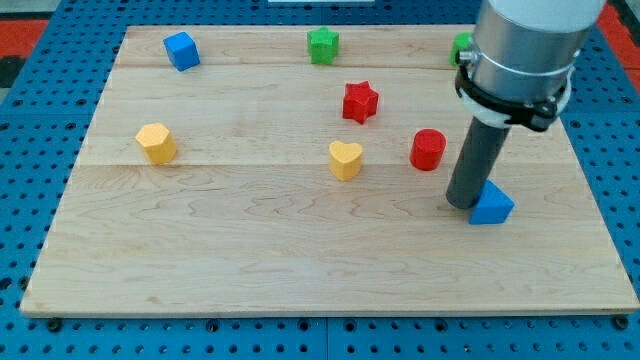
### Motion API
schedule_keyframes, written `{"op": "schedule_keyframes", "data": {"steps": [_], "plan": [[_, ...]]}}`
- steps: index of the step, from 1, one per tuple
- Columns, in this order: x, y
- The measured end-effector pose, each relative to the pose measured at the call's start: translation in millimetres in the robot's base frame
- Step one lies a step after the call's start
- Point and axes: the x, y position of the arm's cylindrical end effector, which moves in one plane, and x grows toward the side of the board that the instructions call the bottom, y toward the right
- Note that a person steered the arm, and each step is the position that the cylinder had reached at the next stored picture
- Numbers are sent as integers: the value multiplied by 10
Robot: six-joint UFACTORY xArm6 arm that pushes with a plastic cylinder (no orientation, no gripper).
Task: Place the blue triangle towards the right side of the red circle
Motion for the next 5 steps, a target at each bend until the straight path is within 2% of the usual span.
{"op": "schedule_keyframes", "data": {"steps": [2,3,5], "plan": [[580,252],[561,393],[14,409]]}}
